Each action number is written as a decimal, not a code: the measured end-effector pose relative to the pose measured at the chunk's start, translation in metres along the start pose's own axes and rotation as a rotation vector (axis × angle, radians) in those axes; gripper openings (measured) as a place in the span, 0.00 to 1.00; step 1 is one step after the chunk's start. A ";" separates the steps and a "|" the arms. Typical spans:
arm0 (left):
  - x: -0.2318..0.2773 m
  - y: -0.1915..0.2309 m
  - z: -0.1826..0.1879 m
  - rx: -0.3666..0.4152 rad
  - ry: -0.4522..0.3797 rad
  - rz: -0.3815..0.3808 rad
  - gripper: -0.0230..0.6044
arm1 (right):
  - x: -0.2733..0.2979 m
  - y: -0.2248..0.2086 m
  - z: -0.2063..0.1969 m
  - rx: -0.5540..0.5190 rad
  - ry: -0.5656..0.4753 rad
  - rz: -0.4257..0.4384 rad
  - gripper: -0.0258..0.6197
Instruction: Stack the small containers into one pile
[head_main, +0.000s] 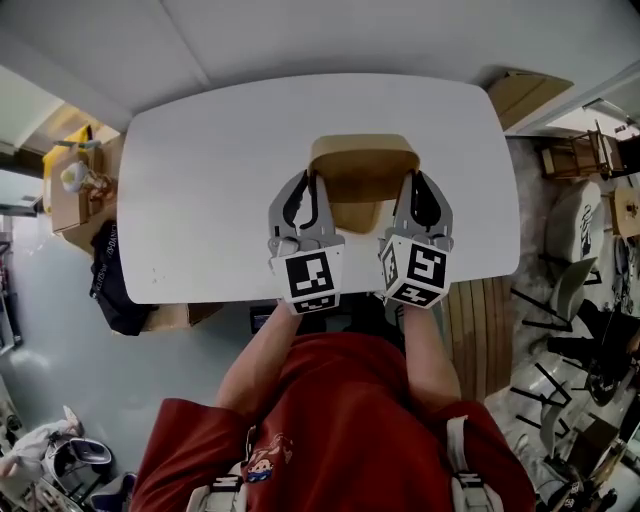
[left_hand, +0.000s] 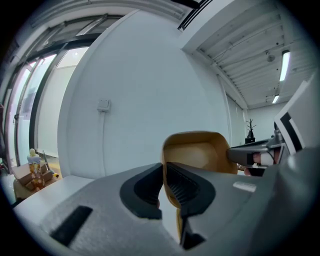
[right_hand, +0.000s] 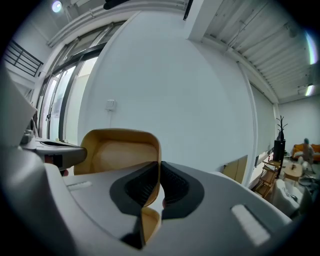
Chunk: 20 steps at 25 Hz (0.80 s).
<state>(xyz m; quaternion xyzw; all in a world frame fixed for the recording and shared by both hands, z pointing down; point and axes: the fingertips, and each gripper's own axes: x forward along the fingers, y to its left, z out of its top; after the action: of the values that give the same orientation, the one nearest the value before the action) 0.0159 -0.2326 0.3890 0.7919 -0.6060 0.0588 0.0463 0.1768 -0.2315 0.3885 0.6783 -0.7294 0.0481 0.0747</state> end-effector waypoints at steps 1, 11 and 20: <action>0.002 -0.007 0.000 0.002 -0.001 0.010 0.08 | 0.003 -0.007 0.000 0.001 0.001 0.012 0.07; 0.012 -0.037 -0.008 -0.029 0.040 0.179 0.08 | 0.024 -0.039 -0.006 -0.016 0.011 0.170 0.07; -0.012 -0.077 -0.018 -0.114 0.083 0.373 0.08 | 0.019 -0.062 -0.006 -0.089 0.009 0.353 0.07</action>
<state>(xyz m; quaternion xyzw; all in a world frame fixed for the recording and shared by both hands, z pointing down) 0.0861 -0.1986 0.4053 0.6588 -0.7423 0.0648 0.1044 0.2375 -0.2537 0.3960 0.5353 -0.8384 0.0311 0.0981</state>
